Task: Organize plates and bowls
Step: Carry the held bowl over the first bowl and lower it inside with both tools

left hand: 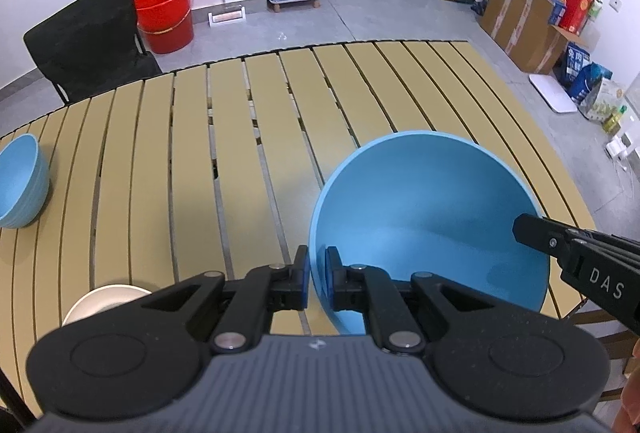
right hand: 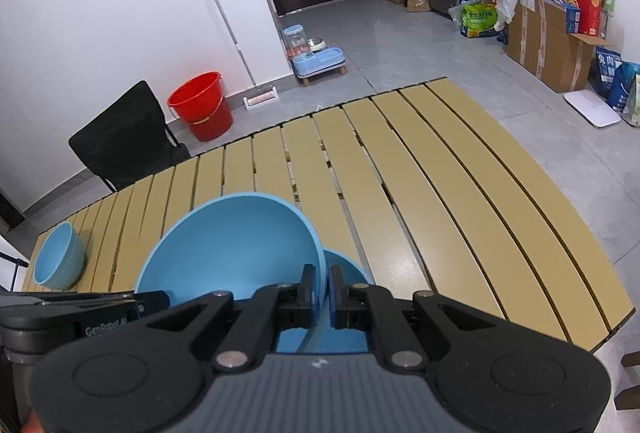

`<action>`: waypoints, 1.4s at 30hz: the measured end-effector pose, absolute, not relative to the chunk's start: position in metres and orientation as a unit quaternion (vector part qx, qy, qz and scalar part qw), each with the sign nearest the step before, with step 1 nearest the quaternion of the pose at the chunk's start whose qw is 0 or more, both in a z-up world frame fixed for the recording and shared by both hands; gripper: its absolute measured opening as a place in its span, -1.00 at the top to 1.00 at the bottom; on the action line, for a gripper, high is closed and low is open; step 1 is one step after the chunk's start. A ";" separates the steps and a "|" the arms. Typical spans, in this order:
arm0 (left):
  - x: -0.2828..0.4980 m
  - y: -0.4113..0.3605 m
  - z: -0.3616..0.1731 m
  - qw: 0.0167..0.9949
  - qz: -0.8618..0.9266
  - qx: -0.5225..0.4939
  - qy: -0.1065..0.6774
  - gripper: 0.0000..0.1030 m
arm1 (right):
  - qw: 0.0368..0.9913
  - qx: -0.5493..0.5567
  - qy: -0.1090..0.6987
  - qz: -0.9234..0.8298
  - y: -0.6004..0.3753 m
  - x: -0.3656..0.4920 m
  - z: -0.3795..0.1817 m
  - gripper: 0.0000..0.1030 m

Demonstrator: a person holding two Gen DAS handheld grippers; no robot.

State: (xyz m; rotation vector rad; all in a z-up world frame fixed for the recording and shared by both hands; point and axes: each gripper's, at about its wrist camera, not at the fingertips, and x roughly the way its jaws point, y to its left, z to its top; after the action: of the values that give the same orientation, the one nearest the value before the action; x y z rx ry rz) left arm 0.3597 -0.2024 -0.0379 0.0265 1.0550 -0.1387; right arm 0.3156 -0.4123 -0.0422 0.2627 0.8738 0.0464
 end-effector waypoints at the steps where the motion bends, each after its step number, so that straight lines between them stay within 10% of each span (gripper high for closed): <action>1: 0.360 -0.203 -0.040 0.861 -0.067 0.014 0.504 0.84 | 0.897 0.128 0.423 0.021 -0.414 0.316 -0.045 0.88; 42: 0.370 -0.226 -0.086 0.853 -0.081 0.060 0.512 0.83 | 0.897 0.098 0.432 -0.007 -0.402 0.322 -0.091 0.89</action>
State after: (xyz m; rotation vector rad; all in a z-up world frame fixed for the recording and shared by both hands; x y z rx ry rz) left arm 0.3696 -0.2259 -0.0863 0.1254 1.0778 -0.1705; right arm 0.3224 -0.4019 -0.0909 0.2025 0.8952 -0.0153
